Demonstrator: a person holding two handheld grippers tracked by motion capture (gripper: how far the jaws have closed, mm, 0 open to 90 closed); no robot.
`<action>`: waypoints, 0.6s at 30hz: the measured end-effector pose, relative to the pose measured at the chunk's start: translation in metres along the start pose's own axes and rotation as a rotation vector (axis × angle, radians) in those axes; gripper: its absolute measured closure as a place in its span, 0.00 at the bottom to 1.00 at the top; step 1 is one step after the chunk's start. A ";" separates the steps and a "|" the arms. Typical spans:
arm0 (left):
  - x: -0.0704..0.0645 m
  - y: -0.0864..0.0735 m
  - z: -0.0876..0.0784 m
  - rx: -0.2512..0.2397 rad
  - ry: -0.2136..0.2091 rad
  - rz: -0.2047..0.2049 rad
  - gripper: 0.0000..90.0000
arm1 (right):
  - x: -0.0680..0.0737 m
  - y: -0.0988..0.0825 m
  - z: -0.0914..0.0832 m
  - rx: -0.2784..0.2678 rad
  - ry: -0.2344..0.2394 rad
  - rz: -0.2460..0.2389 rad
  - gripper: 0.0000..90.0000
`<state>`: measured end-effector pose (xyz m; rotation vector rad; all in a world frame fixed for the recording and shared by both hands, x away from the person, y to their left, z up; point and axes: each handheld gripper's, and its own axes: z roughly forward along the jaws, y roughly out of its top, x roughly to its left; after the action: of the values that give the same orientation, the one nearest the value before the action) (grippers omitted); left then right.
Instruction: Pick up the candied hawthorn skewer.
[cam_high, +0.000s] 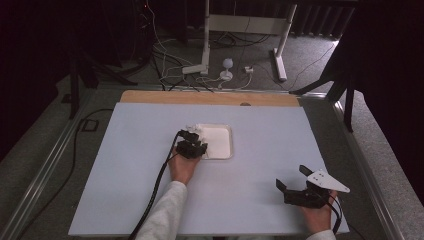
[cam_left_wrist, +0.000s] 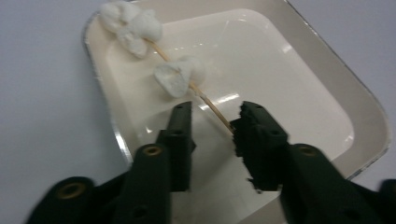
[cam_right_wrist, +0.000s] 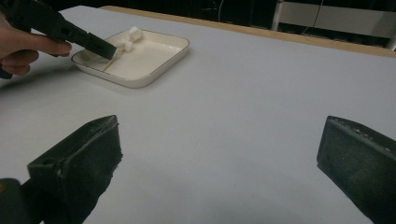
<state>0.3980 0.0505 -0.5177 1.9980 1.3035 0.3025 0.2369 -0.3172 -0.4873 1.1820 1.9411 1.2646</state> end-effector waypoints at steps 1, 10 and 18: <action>-0.001 0.000 0.001 -0.003 -0.004 -0.004 0.68 | 0.000 0.000 0.000 0.002 -0.001 0.000 0.00; -0.014 0.002 0.006 -0.003 0.069 0.043 0.60 | 0.000 0.000 0.000 0.004 -0.001 0.000 0.00; -0.006 0.005 0.004 0.020 0.070 0.025 0.92 | 0.000 0.000 0.000 0.006 0.000 -0.001 0.00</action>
<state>0.4007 0.0429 -0.5162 2.0379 1.3311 0.3759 0.2368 -0.3173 -0.4875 1.1842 1.9462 1.2589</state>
